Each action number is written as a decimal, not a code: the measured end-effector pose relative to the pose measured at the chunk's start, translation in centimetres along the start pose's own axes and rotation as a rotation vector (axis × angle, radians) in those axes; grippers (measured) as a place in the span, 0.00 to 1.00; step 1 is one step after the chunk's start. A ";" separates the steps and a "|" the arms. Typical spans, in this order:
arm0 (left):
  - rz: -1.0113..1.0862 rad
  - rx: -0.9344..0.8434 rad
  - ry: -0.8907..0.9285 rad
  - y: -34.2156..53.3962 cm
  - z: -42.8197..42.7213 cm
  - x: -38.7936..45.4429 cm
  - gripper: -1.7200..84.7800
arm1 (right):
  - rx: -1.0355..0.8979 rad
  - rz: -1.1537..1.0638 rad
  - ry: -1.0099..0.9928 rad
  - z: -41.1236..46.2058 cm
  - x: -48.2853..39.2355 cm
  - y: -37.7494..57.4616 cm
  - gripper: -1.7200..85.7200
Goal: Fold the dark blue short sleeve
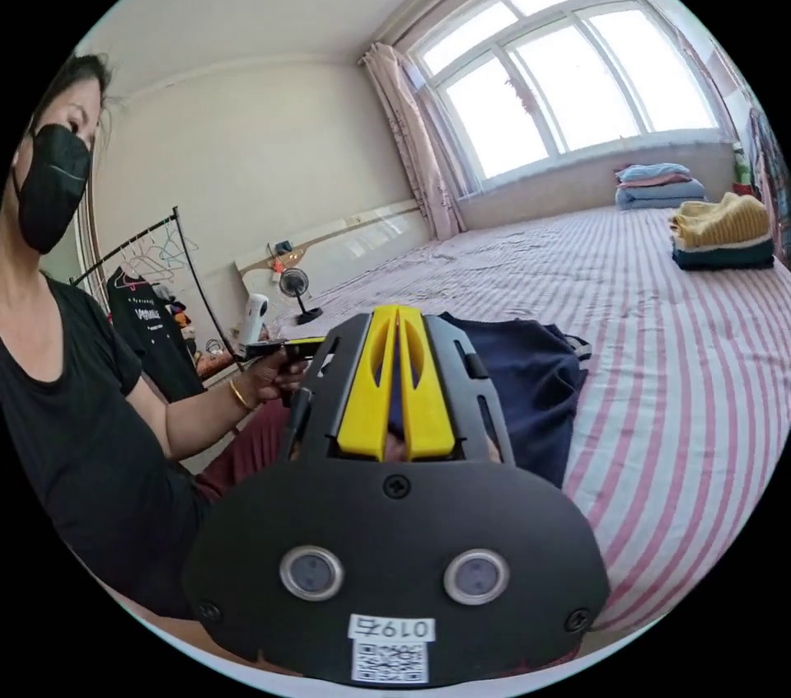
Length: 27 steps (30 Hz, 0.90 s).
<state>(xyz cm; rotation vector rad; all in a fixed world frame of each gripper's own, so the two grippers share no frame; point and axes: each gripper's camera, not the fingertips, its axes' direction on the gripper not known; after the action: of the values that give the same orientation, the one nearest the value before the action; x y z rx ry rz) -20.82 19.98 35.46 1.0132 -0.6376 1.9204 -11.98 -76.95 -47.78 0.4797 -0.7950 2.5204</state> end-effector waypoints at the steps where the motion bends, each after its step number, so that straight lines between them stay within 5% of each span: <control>1: -0.030 0.001 0.009 0.9 -0.7 -1.4 0.03 | -0.043 -0.055 0.022 3.2 -0.8 -2.8 0.01; 7: -0.169 -0.075 0.021 4.8 -2.8 -7.5 0.03 | -0.293 -0.290 0.053 21.6 -3.2 -15.8 0.07; 13: -0.206 -0.109 0.062 8.2 -5.3 -11.8 0.03 | -0.589 -0.303 0.003 38.7 -1.3 -24.5 0.09; 27: -0.151 -0.129 0.047 13.1 -14.2 -21.2 0.03 | -0.875 -0.435 0.039 57.6 0.4 -40.8 0.12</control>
<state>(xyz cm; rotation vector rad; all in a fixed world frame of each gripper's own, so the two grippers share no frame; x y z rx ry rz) -31.25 14.34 9.37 0.9069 -0.6313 1.7435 19.47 -81.82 15.22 0.2492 -1.4667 1.5738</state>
